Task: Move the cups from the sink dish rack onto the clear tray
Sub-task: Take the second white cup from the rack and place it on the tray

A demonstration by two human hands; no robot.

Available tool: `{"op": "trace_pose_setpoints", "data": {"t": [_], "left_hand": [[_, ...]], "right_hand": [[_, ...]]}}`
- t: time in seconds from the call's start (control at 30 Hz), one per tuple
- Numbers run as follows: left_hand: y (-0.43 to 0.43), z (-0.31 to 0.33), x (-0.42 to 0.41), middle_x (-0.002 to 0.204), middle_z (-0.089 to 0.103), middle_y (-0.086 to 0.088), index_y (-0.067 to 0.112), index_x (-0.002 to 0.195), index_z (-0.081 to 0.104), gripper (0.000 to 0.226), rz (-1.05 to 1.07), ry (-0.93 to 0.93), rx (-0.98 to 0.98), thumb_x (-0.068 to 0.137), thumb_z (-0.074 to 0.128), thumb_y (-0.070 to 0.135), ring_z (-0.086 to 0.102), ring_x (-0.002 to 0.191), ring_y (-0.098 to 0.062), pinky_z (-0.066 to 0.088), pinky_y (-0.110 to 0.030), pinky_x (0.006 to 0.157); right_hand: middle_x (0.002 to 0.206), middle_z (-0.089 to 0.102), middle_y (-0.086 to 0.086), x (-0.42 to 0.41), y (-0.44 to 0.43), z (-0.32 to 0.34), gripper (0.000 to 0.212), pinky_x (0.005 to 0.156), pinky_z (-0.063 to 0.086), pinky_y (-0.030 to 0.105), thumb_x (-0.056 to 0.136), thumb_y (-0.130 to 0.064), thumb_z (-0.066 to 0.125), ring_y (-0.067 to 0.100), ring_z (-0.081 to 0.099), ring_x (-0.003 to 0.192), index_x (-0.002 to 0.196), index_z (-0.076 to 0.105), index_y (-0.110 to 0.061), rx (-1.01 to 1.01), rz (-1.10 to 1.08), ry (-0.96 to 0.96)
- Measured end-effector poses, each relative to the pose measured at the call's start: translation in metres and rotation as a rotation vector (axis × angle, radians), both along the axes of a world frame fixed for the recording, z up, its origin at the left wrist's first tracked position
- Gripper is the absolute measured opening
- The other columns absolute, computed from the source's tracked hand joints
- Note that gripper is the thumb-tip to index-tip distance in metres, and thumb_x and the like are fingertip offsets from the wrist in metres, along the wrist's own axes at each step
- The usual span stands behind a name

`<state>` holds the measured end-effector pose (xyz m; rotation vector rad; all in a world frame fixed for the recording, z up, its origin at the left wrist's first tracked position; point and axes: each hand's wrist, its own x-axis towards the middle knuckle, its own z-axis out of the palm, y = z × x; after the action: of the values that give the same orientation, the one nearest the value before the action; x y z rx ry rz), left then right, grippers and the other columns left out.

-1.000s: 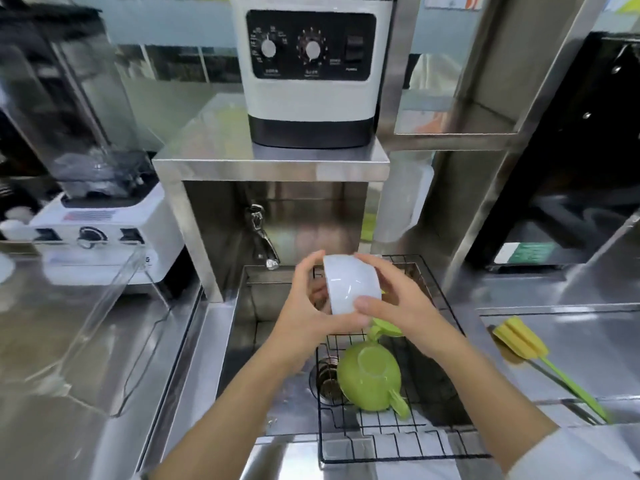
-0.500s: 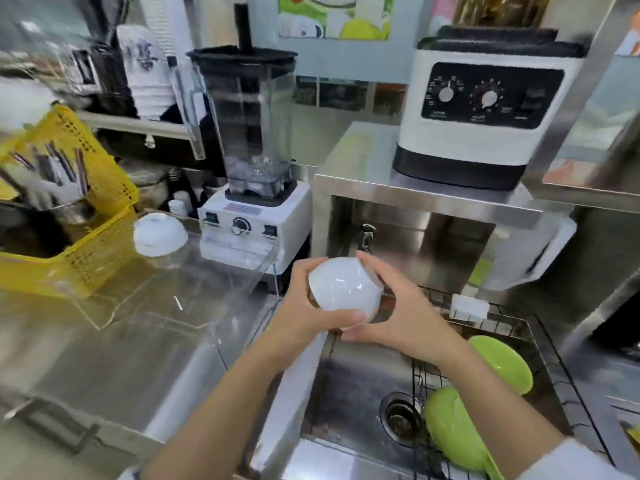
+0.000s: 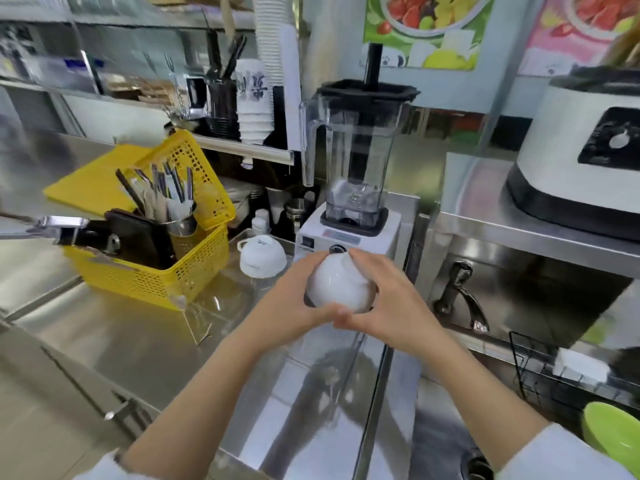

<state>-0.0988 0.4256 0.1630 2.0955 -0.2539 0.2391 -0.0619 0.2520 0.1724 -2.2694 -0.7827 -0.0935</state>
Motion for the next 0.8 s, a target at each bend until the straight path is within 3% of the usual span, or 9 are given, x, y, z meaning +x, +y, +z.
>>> {"op": "trace_pose_setpoints", "data": {"t": [0.1,0.17,0.3,0.37,0.47,0.53,0.67,0.8], "left_hand": [[0.025,-0.008,0.013,0.122,0.053,0.010,0.028,0.127,0.043,0.074,0.020,0.031,0.037,0.062,0.074,0.046,0.049,0.111,-0.001,0.039,-0.013,0.091],[0.038,-0.012,0.023,0.120,0.052,0.004,0.026,0.125,0.048,0.076,0.031,0.030,0.119,0.058,0.073,0.048,0.047,0.109,-0.007,0.034,-0.007,0.087],[0.052,-0.016,0.041,0.110,0.052,0.008,0.022,0.123,0.051,0.064,0.000,0.009,0.178,0.065,0.079,0.027,0.047,0.105,-0.010,0.037,-0.017,0.086],[0.054,-0.019,0.049,0.108,0.054,0.010,0.023,0.123,0.052,0.060,-0.025,-0.003,0.199,0.068,0.077,0.021,0.049,0.105,-0.011,0.037,-0.014,0.086],[0.056,-0.026,0.062,0.122,0.058,0.001,0.023,0.130,0.044,0.065,-0.059,0.026,0.285,0.072,0.071,0.028,0.048,0.113,-0.017,0.040,-0.035,0.097],[0.055,-0.029,0.067,0.129,0.054,-0.002,0.023,0.135,0.038,0.070,-0.073,0.064,0.300,0.073,0.069,0.031,0.046,0.119,-0.020,0.037,-0.042,0.102],[0.053,-0.030,0.072,0.135,0.048,-0.002,0.021,0.136,0.034,0.068,-0.097,0.117,0.276,0.077,0.068,0.025,0.042,0.123,-0.019,0.033,-0.035,0.104],[0.054,-0.028,0.074,0.135,0.047,-0.002,0.023,0.136,0.033,0.074,-0.135,0.147,0.280,0.071,0.067,0.031,0.040,0.125,-0.018,0.034,-0.040,0.106]], "right_hand": [[0.140,0.035,-0.005,0.010,0.027,-0.004,0.095,0.103,0.031,0.033,0.067,-0.045,0.075,0.013,0.028,0.129,0.143,0.020,-0.030,-0.119,-0.013,-0.027],[0.141,0.034,-0.003,0.017,0.041,-0.010,0.095,0.105,0.030,0.035,0.067,-0.044,0.075,0.014,0.027,0.130,0.143,0.020,-0.027,-0.178,-0.022,-0.022],[0.139,0.037,-0.001,0.031,0.058,-0.018,0.093,0.104,0.034,0.039,0.065,-0.043,0.075,0.015,0.029,0.127,0.141,0.024,-0.025,-0.235,-0.060,-0.019],[0.134,0.040,-0.002,0.037,0.063,-0.020,0.088,0.100,0.038,0.040,0.065,-0.044,0.075,0.016,0.032,0.123,0.137,0.028,-0.027,-0.254,-0.087,-0.025],[0.128,0.045,-0.003,0.043,0.067,-0.022,0.082,0.094,0.041,0.041,0.063,-0.043,0.074,0.017,0.036,0.119,0.131,0.033,-0.028,-0.284,-0.123,-0.019],[0.126,0.048,-0.003,0.045,0.067,-0.023,0.077,0.091,0.042,0.041,0.062,-0.043,0.074,0.020,0.039,0.116,0.128,0.037,-0.027,-0.309,-0.142,-0.035],[0.125,0.050,0.000,0.050,0.066,-0.023,0.079,0.091,0.041,0.040,0.061,-0.048,0.073,0.021,0.042,0.114,0.129,0.037,-0.027,-0.347,-0.178,-0.040],[0.134,0.043,-0.002,0.056,0.063,-0.028,0.086,0.099,0.033,0.041,0.066,-0.057,0.068,0.020,0.037,0.123,0.136,0.027,-0.028,-0.467,-0.164,-0.080]]}}
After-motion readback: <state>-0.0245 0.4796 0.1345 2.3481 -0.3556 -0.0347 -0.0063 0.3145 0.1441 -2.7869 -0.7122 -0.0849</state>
